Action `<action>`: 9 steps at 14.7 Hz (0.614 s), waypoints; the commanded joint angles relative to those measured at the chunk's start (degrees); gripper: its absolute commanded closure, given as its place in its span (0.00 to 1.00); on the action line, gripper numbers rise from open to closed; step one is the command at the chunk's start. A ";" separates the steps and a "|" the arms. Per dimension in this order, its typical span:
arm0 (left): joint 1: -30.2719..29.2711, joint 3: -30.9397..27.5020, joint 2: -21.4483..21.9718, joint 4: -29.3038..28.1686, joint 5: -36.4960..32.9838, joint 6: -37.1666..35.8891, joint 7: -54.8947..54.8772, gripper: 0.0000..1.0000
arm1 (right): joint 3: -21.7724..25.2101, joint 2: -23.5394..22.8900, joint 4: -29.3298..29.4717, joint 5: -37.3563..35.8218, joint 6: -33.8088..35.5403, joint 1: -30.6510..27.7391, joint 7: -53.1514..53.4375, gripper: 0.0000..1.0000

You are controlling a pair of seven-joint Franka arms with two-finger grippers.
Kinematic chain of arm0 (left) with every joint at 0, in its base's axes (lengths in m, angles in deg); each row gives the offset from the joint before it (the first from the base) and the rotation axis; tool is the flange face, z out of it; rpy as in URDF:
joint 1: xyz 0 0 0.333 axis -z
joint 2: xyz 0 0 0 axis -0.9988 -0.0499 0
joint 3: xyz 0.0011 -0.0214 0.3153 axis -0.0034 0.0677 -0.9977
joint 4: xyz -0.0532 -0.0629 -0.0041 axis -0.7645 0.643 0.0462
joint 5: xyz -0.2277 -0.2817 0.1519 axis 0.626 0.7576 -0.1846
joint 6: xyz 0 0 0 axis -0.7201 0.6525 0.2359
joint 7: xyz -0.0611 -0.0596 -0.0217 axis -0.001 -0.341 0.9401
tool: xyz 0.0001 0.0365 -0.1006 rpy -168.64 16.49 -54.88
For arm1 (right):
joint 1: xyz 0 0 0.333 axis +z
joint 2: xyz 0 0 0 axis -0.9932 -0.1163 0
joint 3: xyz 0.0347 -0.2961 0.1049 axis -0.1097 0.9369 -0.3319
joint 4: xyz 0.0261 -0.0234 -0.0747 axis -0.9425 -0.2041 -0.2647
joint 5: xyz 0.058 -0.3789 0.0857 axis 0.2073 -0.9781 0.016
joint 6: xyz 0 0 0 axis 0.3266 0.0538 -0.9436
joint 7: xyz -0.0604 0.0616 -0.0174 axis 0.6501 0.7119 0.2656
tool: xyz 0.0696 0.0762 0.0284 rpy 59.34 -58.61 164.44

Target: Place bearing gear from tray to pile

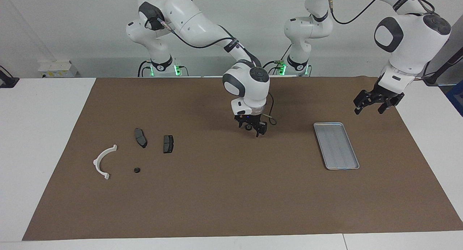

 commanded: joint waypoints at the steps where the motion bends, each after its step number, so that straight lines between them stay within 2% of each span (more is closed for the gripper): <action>1: 0.94 0.00 2.80 2.29 -0.06 -5.39 0.42 0.00 | -0.59 -0.08 -1.62 -0.71 -2.38 -0.50 0.89 0.00; 5: 1.02 1.67 3.86 3.45 -0.06 -6.64 6.65 0.00 | -0.94 0.10 -2.33 -0.27 -0.54 -1.20 0.19 0.00; 7: 0.94 1.33 3.43 7.20 2.39 -8.04 7.53 0.00 | -1.73 0.10 -2.15 -0.18 1.48 -1.29 0.10 0.00; 9: 0.94 1.23 1.76 11.60 3.55 -10.76 8.93 0.00 | -2.00 0.19 -1.89 1.74 1.75 -1.29 0.01 0.06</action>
